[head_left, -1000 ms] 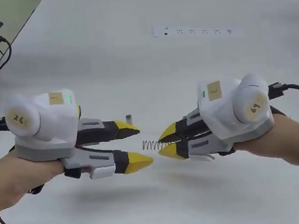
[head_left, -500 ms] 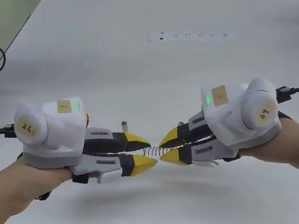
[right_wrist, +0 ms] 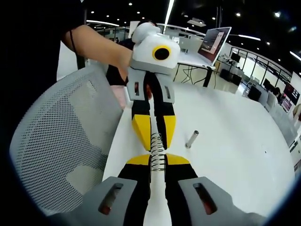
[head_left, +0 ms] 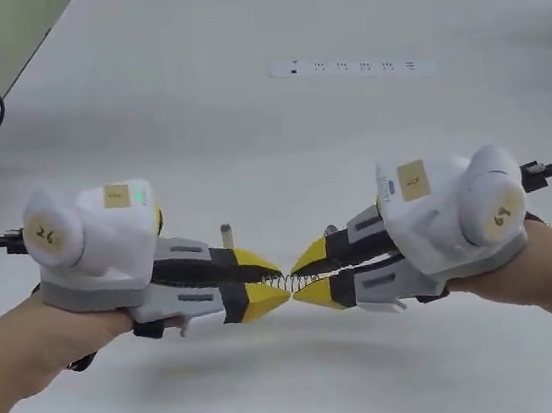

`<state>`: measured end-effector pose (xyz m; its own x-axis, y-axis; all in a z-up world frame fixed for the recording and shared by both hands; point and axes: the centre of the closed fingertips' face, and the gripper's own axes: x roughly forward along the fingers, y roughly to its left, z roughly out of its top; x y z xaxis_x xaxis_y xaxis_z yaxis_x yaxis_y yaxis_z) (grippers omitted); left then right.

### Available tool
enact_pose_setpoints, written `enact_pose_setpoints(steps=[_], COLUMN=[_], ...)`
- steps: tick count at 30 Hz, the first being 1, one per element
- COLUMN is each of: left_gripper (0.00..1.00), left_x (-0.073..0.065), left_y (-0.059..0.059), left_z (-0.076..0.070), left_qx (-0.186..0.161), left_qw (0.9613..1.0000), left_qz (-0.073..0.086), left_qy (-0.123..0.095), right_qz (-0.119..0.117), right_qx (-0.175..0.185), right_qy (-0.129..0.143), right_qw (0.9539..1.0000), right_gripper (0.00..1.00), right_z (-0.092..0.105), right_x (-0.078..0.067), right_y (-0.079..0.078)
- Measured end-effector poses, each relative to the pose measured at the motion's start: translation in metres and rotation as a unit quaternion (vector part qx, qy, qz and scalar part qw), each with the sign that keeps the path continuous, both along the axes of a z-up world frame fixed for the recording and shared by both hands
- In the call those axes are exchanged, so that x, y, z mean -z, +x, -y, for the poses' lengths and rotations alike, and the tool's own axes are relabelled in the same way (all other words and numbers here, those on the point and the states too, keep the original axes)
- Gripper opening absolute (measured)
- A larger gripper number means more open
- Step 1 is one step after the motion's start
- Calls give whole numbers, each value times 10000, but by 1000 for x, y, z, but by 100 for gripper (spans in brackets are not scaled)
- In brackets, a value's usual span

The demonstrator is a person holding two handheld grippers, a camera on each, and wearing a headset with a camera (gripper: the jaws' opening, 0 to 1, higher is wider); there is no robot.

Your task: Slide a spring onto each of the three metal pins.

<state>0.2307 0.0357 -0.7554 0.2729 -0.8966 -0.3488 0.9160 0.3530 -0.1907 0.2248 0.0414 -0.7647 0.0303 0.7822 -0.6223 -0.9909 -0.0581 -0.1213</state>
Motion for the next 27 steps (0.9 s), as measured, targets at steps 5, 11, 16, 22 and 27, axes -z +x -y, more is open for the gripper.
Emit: enact_pose_setpoints(steps=[5,11,16,22,27], left_gripper=[3,2,2,2,2], left_x=[-1,-3,-4,-5,-7], left_y=[-2,-5,-7,-7,-7], left_z=[3,6,6,6,5], left_qx=[93,185,209,192,194], left_qw=[9999,9997,9996,9997,9996], left_qz=[95,152,140,135,123], left_qy=[-6,-67,-97,-118,-144], right_qz=[42,55,68,25,-10], right_qx=[-24,-44,-41,68,167], right_qy=[-42,-45,-43,8,-28], right_qw=[10000,10000,10000,10000,9999], right_gripper=[7,7,8,9,10], right_z=[3,6,7,7,17], right_x=[1,0,-1,-2,1], right_y=[-2,-4,-5,-3,-2])
